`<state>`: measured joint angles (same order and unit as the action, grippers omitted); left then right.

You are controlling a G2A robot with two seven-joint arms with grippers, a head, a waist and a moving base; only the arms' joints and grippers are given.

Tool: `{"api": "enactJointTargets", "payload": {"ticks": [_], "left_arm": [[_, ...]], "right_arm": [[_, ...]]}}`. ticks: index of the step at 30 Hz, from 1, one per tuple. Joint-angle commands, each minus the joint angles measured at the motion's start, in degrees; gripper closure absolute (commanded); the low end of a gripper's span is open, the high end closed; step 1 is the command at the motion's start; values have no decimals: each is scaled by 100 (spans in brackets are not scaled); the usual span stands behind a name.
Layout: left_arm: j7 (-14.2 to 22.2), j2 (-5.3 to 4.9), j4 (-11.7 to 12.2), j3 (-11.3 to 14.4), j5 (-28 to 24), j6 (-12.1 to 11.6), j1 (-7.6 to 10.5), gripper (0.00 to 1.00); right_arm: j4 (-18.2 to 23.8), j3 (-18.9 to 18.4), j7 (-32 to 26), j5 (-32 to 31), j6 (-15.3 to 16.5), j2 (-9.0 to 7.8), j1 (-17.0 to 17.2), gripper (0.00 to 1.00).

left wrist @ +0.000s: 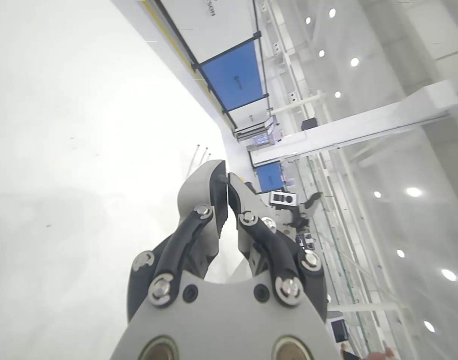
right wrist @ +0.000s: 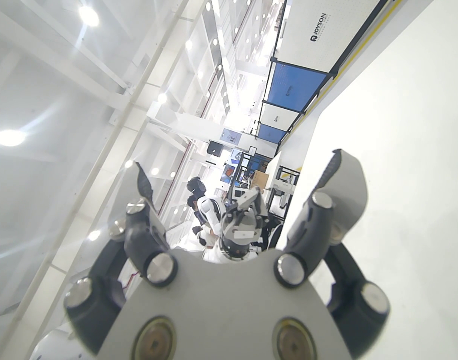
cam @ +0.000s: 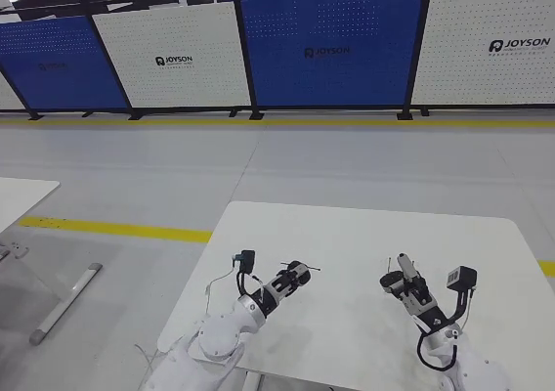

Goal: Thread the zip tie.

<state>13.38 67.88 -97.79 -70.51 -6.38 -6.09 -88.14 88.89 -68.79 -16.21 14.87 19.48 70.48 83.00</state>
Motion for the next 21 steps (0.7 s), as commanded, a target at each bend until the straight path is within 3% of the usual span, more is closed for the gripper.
{"api": "enactJointTargets", "payload": {"ticks": [1, 3, 6, 8, 16, 21], "left_arm": [[-21, -15, -389, -137, -193, -176, -151, 100], [8, -35, -795, -288, -391, -359, -349, 100], [-115, -60, -1184, -521, -442, -541, -608, 100], [-315, -65, -1253, -597, -235, -545, -675, 100], [-327, -63, -1263, -595, -251, -553, -671, 100], [-628, -37, -1586, -687, -537, -1175, -796, 100]], "right_arm": [[0, 0, 0, 0, 0, 0, 0, 0], [0, 0, 0, 0, 0, 0, 0, 0], [0, 0, 0, 0, 0, 0, 0, 0], [0, 0, 0, 0, 0, 0, 0, 0], [0, 0, 0, 0, 0, 0, 0, 0], [0, 0, 0, 0, 0, 0, 0, 0]]}}
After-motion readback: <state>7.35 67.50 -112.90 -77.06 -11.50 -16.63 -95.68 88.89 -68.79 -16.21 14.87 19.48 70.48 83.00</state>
